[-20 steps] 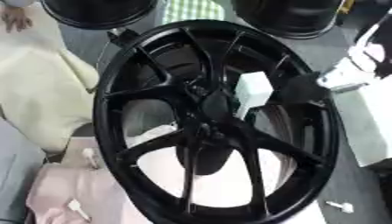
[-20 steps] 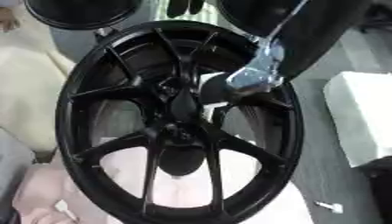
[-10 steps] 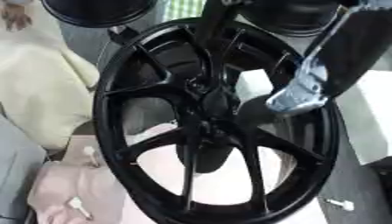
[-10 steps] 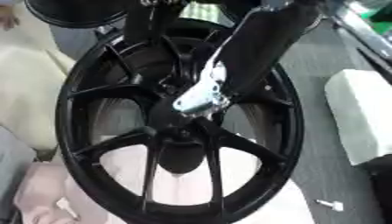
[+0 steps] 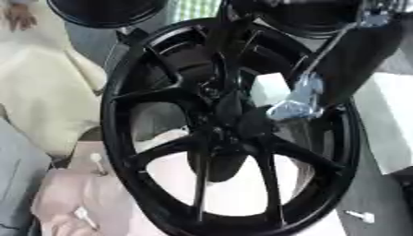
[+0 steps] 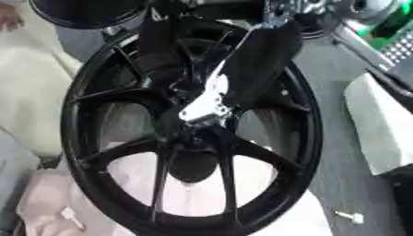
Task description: Pull the pin out of the wheel hub.
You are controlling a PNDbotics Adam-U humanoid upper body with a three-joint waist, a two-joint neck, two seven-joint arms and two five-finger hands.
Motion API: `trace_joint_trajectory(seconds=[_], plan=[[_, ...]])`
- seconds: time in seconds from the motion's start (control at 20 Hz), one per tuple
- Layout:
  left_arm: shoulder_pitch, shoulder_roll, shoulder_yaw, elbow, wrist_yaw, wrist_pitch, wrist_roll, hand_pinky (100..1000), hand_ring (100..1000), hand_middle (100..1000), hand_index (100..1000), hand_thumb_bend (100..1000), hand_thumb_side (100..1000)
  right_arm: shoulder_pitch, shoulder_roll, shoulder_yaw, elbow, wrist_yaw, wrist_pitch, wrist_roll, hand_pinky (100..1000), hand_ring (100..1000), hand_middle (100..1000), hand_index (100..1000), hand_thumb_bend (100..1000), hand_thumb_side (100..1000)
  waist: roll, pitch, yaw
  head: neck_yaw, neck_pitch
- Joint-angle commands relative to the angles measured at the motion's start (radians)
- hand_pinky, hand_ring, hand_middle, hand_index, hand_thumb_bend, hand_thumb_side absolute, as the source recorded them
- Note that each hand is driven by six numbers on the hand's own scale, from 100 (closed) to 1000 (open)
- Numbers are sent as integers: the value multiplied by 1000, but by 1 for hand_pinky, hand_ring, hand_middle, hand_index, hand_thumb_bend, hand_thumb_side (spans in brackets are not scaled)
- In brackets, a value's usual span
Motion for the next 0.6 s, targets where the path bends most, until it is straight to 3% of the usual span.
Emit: trace_joint_trajectory(seconds=[0.05,0.6], plan=[[-11,18,0,-12,0,-2,-4,694,521,487,601,842,513,-5,-10,-6,31,29,-21,-2,848,779,746,791,573,499,8,-13,2,1,4],[-13,19,1,-14,2,-3,-4,695,521,487,601,843,512,47,-33,-18,105,67,-103,-4,856,800,768,820,538,486,9,-4,4,8,-1]])
